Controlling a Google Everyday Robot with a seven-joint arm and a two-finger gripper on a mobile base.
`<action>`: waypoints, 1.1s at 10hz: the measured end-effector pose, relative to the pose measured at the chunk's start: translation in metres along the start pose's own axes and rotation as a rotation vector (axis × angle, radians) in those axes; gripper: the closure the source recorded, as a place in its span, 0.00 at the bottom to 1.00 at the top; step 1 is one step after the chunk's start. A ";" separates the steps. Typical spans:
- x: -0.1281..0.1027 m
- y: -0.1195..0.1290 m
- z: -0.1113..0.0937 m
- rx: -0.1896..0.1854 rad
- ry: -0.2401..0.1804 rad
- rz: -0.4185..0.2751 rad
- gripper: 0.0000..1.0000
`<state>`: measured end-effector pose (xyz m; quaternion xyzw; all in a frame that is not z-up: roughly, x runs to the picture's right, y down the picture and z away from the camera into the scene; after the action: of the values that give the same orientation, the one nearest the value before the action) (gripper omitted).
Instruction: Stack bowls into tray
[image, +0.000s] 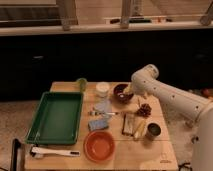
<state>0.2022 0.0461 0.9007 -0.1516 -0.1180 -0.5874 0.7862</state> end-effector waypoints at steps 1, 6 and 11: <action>0.001 0.001 0.005 0.003 -0.009 0.001 0.20; 0.004 0.004 0.027 0.024 -0.047 0.013 0.58; 0.015 0.035 0.011 0.047 -0.004 0.075 1.00</action>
<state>0.2395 0.0464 0.9132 -0.1388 -0.1277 -0.5543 0.8107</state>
